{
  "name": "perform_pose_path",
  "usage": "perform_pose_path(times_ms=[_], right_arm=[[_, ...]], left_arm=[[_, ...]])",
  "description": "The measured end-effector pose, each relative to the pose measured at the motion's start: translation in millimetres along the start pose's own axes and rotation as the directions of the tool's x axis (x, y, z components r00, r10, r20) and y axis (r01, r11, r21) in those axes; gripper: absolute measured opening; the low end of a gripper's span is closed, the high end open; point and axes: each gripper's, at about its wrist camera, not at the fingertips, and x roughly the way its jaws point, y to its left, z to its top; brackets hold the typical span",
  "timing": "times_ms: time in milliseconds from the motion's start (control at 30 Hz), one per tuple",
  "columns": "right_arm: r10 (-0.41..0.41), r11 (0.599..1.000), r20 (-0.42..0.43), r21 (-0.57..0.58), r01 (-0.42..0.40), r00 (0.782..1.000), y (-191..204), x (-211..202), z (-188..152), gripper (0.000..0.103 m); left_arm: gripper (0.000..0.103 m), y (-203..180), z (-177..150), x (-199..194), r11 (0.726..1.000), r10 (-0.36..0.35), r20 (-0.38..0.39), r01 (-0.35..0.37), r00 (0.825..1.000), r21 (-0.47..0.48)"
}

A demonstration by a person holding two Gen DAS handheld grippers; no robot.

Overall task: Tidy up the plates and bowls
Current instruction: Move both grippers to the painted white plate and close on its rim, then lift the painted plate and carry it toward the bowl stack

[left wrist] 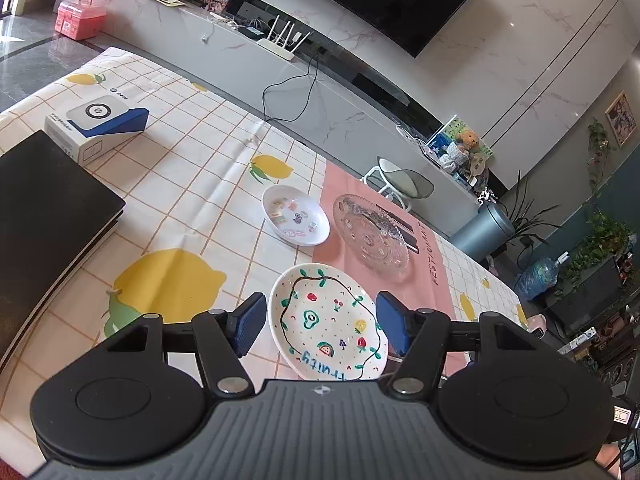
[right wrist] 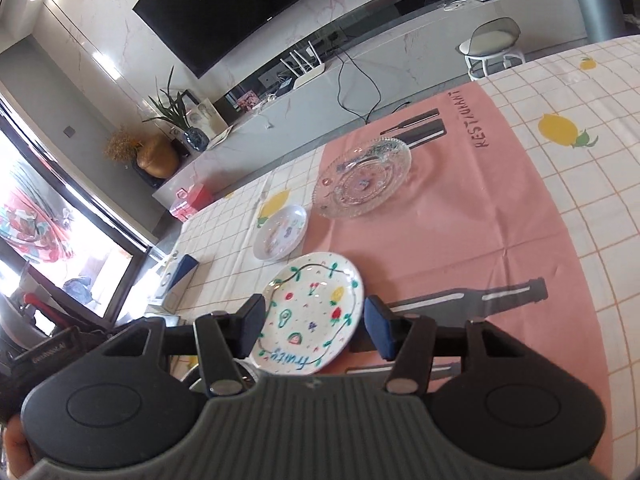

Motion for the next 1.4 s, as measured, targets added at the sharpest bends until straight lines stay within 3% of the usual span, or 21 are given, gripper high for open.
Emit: perform_pose_path(times_ms=[167, 233, 400, 567, 1167, 1333, 1400], right_arm=[[-0.028, 1.000, -0.031, -0.014, 0.027, 0.999, -17, 26, 9, 0.054], [-0.035, 0.999, -0.078, -0.021, 0.034, 0.996, -22, 37, 13, 0.048], [0.024, 0.998, -0.129, 0.060, -0.016, 0.991, -36, 60, 17, 0.044], [0.047, 0.995, -0.165, 0.091, -0.032, 0.985, -41, 84, 18, 0.028], [0.106, 0.987, -0.208, 0.138, -0.078, 0.972, -49, 109, 6, 0.028], [0.119, 0.984, -0.202, 0.154, -0.088, 0.972, -48, 113, 3, 0.022], [0.114, 0.982, -0.199, 0.171, -0.081, 0.973, -51, 114, 2, 0.017]], left_arm=[[0.064, 15, 6, 28, 1.000, -0.012, -0.042, 0.012, 0.999, -0.012], [0.061, 21, 7, 42, 1.000, -0.022, -0.070, 0.022, 0.997, -0.011], [0.055, 33, 6, 68, 0.999, -0.035, -0.116, 0.031, 0.993, -0.037], [0.055, 45, 5, 83, 0.997, -0.051, -0.134, 0.042, 0.990, -0.072], [0.038, 47, -1, 101, 0.998, -0.056, -0.192, 0.048, 0.980, -0.046], [0.027, 46, -1, 102, 0.999, -0.038, -0.193, 0.030, 0.980, -0.042], [0.012, 47, -2, 102, 0.999, -0.033, -0.190, 0.025, 0.981, -0.044]])
